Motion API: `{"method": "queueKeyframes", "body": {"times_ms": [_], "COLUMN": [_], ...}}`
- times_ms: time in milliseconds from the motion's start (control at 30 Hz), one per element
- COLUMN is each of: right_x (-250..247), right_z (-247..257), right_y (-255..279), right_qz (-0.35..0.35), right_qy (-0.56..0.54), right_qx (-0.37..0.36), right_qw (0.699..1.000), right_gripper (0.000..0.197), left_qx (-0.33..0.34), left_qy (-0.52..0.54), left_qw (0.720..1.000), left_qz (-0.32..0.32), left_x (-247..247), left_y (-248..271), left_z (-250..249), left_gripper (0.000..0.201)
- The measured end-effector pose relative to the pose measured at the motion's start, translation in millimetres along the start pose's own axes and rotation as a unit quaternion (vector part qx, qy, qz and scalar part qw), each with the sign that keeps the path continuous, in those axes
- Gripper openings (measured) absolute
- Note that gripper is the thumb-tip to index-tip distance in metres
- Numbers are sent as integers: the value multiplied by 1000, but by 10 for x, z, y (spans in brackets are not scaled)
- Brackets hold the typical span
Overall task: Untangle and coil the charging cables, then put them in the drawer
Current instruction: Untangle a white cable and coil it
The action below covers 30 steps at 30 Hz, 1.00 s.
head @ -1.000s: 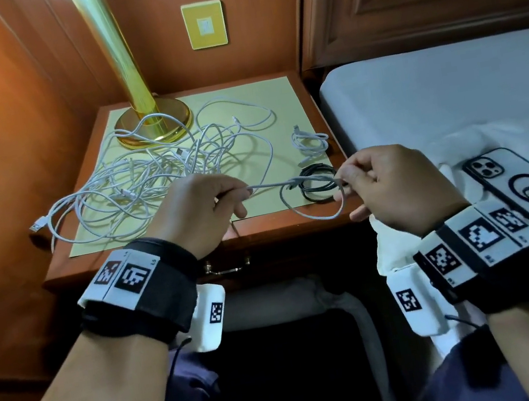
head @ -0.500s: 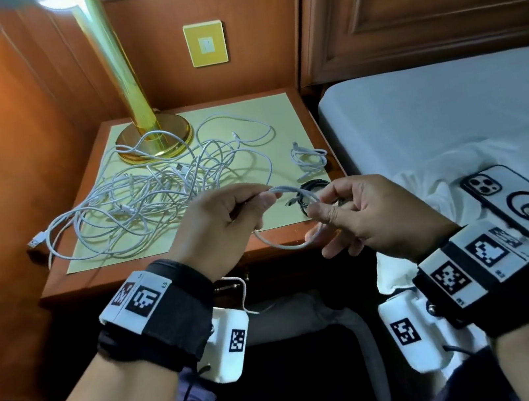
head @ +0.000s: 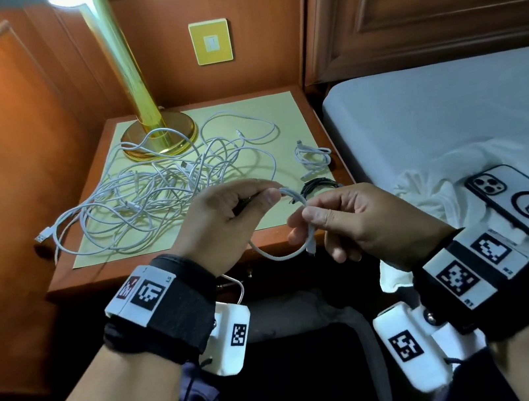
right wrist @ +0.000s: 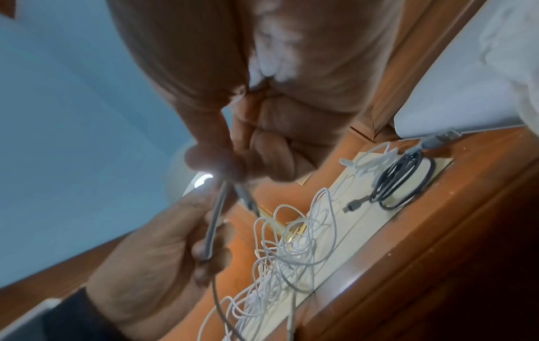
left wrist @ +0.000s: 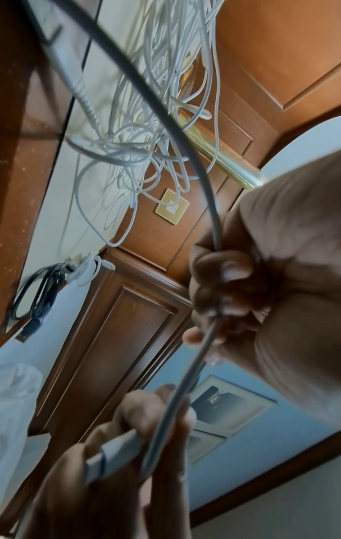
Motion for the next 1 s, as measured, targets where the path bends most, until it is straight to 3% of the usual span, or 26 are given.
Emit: {"method": "queueKeyframes", "body": {"times_ms": [100, 233, 400, 533, 600, 733, 900, 1000], "right_x": [-160, -664, -703, -499, -408, -327, -180, -93], "right_z": [1, -115, -43, 162, 207, 211, 175, 84], "right_y": [-19, 62, 114, 136, 143, 143, 101, 44], "right_qz": [-74, -225, -280, -288, -283, -277, -212, -172], "right_qy": [-90, -202, -129, 90, 140, 153, 97, 29], "right_qx": [1, 25, -23, -79, -96, -106, -69, -26], "right_qw": [993, 953, 951, 950, 944, 943, 970, 984], "right_gripper": [20, 19, 19, 17, 17, 15, 16, 24], "left_qx": [-35, -70, -40, 63, 97, 111, 54, 27], "left_qy": [35, 4, -105, -185, -186, -124, 42, 69], "left_qw": [999, 992, 979, 973, 973, 985, 998, 997], "left_qz": [-21, -101, -173, -125, -91, -33, 3, 3], "left_x": [-78, -460, -644, -371, -232, -56, 36, 57], "left_y": [-11, -12, 25, 81, 105, 137, 181, 167], "left_z": [85, 192, 174, -24, -133, -282, -278, -207], "left_gripper": [25, 22, 16, 11, 12, 15, 19, 17]}}
Point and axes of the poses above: each hand's wrist, its own y-axis away from the middle knuckle, its own x-axis out of the palm, z = x × y, the point moved 8 cm from there along -y, towards the middle knuckle, and after that the axes turned 9 degrees about y, right-handed, at the moved point
